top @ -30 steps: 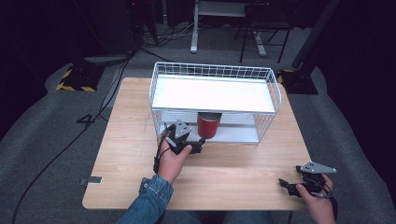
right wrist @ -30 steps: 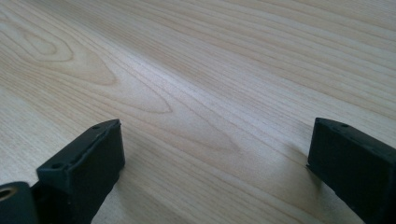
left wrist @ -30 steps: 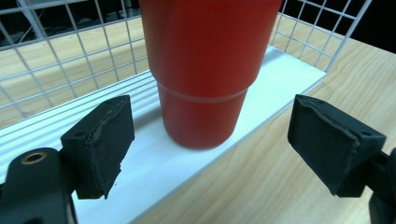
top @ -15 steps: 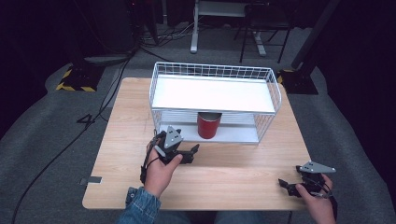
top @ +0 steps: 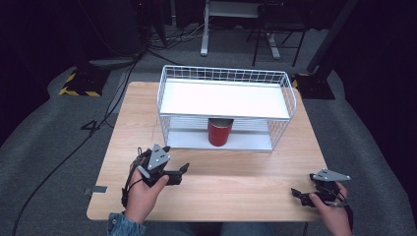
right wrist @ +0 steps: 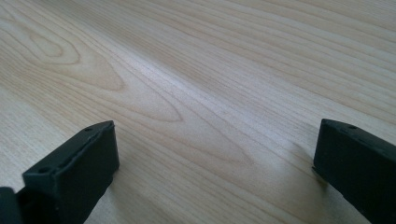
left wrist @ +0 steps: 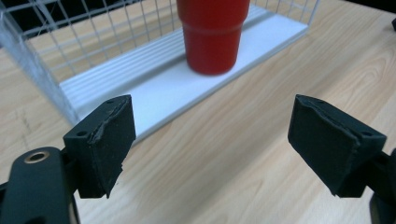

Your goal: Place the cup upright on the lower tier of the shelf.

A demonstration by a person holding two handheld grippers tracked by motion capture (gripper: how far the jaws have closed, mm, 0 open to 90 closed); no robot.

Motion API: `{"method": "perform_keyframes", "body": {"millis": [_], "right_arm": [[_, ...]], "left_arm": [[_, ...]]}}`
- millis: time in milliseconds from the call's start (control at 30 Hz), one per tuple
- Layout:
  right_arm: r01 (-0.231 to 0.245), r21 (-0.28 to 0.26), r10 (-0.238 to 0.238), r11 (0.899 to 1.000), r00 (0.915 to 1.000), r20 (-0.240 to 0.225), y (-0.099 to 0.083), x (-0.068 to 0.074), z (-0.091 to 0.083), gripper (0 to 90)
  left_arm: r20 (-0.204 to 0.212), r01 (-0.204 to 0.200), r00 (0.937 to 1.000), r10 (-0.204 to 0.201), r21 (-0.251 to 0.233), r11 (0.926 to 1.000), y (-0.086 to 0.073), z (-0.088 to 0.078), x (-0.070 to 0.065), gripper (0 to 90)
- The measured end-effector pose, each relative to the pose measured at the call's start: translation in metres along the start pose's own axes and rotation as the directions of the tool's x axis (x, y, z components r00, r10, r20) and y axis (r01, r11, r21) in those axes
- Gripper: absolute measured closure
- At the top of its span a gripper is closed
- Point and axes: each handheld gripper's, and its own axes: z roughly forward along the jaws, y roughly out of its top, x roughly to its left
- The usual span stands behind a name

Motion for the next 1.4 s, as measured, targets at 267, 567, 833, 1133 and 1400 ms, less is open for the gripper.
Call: {"method": "perform_keyframes", "body": {"millis": [267,567,833,1133,1400], "right_arm": [[0.000,0.000,0.000,1.000,1.0000,0.000,0.000,0.000,0.000,0.0],[0.000,0.000,0.000,1.000,1.0000,0.000,0.000,0.000,0.000,0.1],[0.000,0.000,0.000,1.000,1.0000,0.000,0.000,0.000,0.000,0.0],[0.000,0.000,0.000,1.000,1.0000,0.000,0.000,0.000,0.000,0.1],[0.000,0.000,0.000,1.000,1.0000,0.000,0.000,0.000,0.000,0.1]], "left_arm": [[-0.013,0.013,0.9998,-0.012,0.080,0.9967,-0.022,-0.013,0.005,16.1],[-0.042,0.032,0.9988,-0.026,0.162,0.9862,-0.051,-0.018,0.011,16.1],[-0.042,0.070,0.9972,-0.062,0.209,0.9754,-0.079,-0.015,0.014,16.2],[-0.053,0.082,0.9961,-0.071,0.249,0.9651,-0.098,-0.009,0.014,16.2],[-0.058,0.099,0.9943,-0.089,0.204,0.9740,-0.106,-0.007,0.011,14.8]]}}
